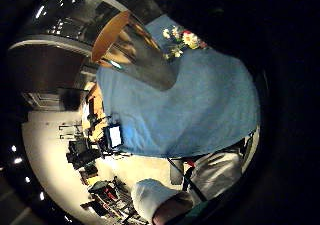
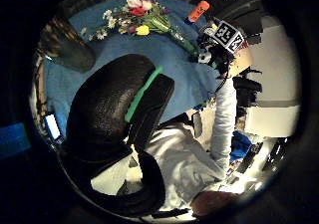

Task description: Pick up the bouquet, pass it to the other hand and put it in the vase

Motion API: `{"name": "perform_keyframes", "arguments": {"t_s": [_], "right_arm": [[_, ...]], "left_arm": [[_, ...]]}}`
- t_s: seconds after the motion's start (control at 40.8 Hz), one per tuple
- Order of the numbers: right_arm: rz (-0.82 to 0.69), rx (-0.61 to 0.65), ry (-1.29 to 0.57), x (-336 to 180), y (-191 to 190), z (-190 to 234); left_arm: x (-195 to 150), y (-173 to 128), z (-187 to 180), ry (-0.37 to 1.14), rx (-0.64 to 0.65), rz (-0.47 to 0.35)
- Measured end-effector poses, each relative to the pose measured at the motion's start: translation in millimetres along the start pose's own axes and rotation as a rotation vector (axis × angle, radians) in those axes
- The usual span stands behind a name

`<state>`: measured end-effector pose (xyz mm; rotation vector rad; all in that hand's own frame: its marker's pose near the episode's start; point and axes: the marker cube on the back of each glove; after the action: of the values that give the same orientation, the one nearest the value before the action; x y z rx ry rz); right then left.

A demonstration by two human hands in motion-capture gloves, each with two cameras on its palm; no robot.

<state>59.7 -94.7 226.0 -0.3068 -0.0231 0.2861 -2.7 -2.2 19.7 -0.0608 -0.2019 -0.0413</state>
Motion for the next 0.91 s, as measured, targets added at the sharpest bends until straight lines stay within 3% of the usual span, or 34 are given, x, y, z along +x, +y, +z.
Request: {"name": "perform_keyframes", "arguments": {"t_s": [0.122, 0.269, 0.539, 0.784, 0.906], "right_arm": [[0.017, -0.002, -0.005, 1, -5, 6], [0.027, -0.099, -0.019, -4, -5, 20], [0.102, -0.013, 0.025, -5, -17, 23], [0.047, -0.120, 0.015, -14, -10, 25], [0.057, -0.109, 0.008, -15, -10, 24]], "left_arm": [[1, 3, -2, -0.009, 0.007, 0.004], [1, 3, 0, -0.005, 0.008, 0.013], [-4, 6, -1, 0.007, 0.003, 0.004], [-6, 9, 0, 0.023, -0.006, -0.002], [-7, 10, -1, 0.024, 0.002, -0.004]]}}
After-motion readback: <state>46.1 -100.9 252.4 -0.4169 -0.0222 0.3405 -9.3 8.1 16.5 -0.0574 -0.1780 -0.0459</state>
